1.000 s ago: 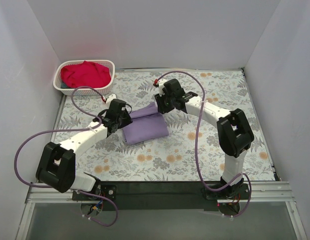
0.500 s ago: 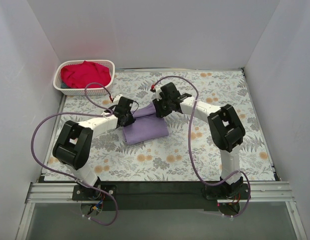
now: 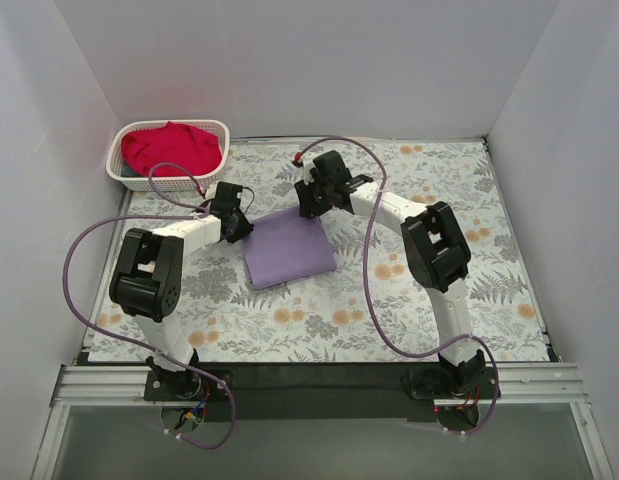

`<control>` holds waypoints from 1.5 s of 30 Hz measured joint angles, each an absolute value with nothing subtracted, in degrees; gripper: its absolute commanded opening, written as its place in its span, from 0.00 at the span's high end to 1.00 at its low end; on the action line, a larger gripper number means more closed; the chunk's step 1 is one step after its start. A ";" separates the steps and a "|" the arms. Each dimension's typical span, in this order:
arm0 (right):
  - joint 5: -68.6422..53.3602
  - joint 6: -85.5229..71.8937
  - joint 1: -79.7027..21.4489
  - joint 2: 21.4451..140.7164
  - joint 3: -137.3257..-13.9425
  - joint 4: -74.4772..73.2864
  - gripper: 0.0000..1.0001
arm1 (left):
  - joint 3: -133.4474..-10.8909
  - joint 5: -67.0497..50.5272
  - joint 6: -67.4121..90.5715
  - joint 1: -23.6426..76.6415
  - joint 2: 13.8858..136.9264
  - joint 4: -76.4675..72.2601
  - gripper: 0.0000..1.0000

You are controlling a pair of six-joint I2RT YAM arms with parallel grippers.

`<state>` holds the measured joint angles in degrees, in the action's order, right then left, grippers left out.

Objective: Fold and stack the t-shirts
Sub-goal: Fold the tshirt

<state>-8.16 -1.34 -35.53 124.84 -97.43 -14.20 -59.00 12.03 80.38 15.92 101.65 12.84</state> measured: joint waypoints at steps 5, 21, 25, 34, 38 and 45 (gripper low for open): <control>-14.90 -5.89 -32.51 125.16 -97.65 -9.58 0.59 | -63.90 6.70 80.12 12.21 105.30 13.41 0.70; -32.18 -16.23 -28.62 121.43 -88.05 2.92 0.59 | -59.90 -2.20 78.63 10.85 94.76 8.80 0.64; -35.18 -18.39 -28.71 122.32 -88.66 5.96 0.59 | -60.18 -3.70 78.37 10.59 98.65 5.45 0.66; -38.41 -28.51 -25.28 136.73 -93.21 17.80 0.59 | -65.98 -9.54 79.59 8.05 112.86 -0.54 0.67; -42.74 -35.44 -22.68 139.39 -92.82 25.82 0.59 | -66.08 -12.27 81.08 7.01 114.15 -3.51 0.67; -43.55 -39.51 -20.95 135.72 -85.19 31.66 0.59 | -63.57 -13.63 81.67 6.81 112.03 -4.84 0.63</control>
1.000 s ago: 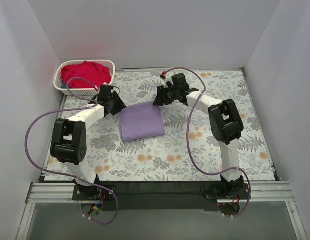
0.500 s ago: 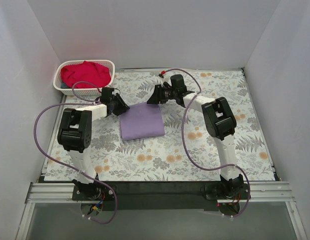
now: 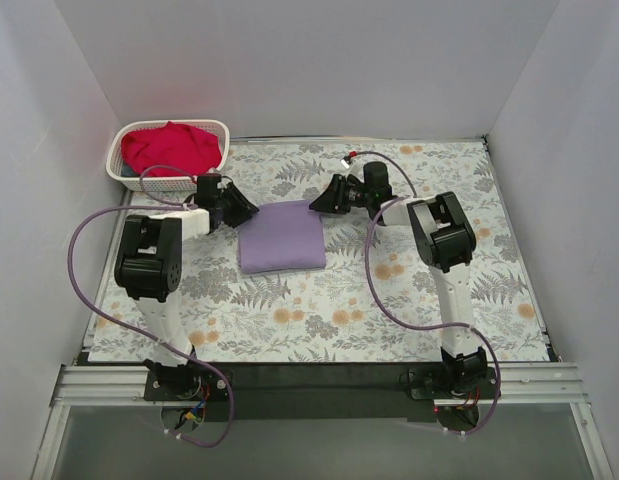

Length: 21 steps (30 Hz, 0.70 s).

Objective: Fold and stack the t-shirts
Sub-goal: Fold the tshirt

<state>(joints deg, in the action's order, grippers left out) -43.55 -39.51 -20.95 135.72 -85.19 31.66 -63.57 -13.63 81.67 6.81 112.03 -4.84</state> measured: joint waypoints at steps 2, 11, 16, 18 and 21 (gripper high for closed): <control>-43.42 -39.75 -20.71 132.70 -82.35 30.79 0.58 | -62.11 -14.35 81.67 6.79 109.91 -3.53 0.60; -44.18 -40.53 -23.16 112.57 -67.94 32.32 0.58 | -49.12 -18.70 84.90 7.27 86.74 -1.26 0.58; -44.38 -40.77 -28.97 109.38 -61.41 34.87 0.58 | -40.27 -19.55 86.39 8.82 79.29 -3.90 0.69; -44.47 -40.84 -31.90 111.11 -59.81 34.87 0.60 | -35.40 -20.45 87.33 9.30 81.10 -4.78 0.81; -44.38 -40.82 -32.64 114.39 -58.78 36.38 0.61 | -31.20 -19.62 89.08 9.30 84.05 -5.80 0.93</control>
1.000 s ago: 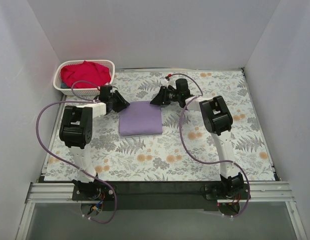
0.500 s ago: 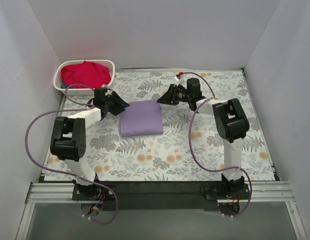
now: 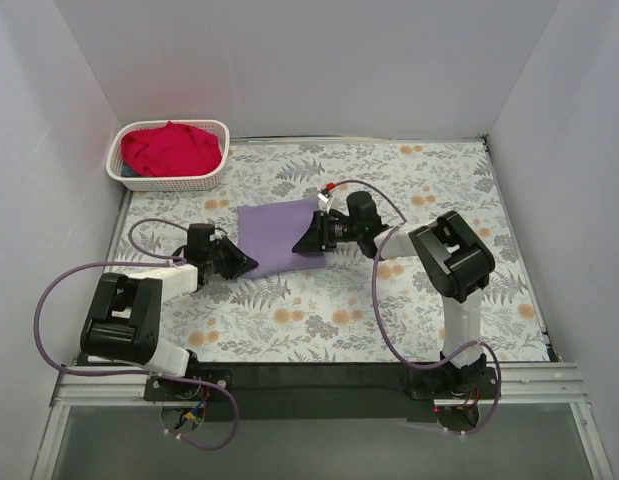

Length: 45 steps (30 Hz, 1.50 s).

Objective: Fold and stack the t-shirts
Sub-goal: Fold the tshirt

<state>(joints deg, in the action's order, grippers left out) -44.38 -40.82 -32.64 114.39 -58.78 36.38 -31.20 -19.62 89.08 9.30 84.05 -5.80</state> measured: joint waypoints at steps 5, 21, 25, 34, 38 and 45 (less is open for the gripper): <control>-45.23 -41.45 -30.55 119.85 -54.50 39.99 0.63 | -26.94 -17.32 92.77 9.15 83.81 -8.27 1.00; -43.83 -42.94 -33.50 112.62 -54.15 38.70 0.66 | -26.68 -12.43 91.26 8.91 67.85 0.40 0.87; -43.27 -44.25 -38.26 113.23 -60.10 38.98 0.73 | -27.38 -12.99 91.07 9.89 68.97 -0.21 0.92; -42.39 -47.55 -40.99 125.86 -65.58 40.60 0.79 | -23.49 -13.10 93.10 10.11 76.79 -4.21 1.00; -42.57 -49.34 -40.14 127.24 -64.34 42.68 0.80 | -22.92 -11.79 95.09 10.26 76.07 -4.71 1.00; -43.13 -49.58 -36.86 122.78 -60.62 41.80 0.79 | -23.42 -7.86 95.09 10.24 68.27 0.32 0.92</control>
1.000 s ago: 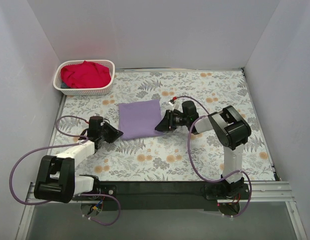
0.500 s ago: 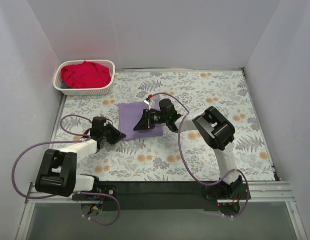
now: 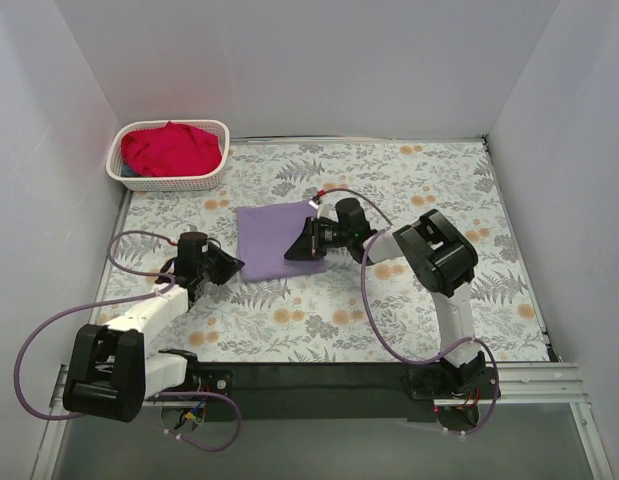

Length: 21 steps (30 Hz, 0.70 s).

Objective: Fold and stack the t-shirts
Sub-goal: Fold the tshirt

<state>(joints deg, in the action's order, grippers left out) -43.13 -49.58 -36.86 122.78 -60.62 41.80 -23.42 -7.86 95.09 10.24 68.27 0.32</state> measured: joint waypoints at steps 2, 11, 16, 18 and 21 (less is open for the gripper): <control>-43.44 -49.60 -35.14 120.95 -60.64 41.45 0.78 | -25.58 -6.85 93.89 10.20 67.75 1.15 0.92; -43.24 -51.37 -26.89 120.22 -70.43 41.04 0.76 | -46.85 -7.60 90.24 7.84 86.96 -2.52 0.91; -41.39 -52.90 -25.02 126.26 -78.98 41.54 0.73 | -56.40 -8.67 88.97 6.48 100.12 -4.69 0.91; -40.21 -53.58 -24.84 128.88 -80.95 41.67 0.73 | -58.87 -9.04 88.64 6.15 104.66 -5.15 0.91; -38.39 -54.74 -24.43 132.92 -82.35 41.71 0.73 | -60.01 -9.45 88.42 5.67 109.93 -5.37 0.91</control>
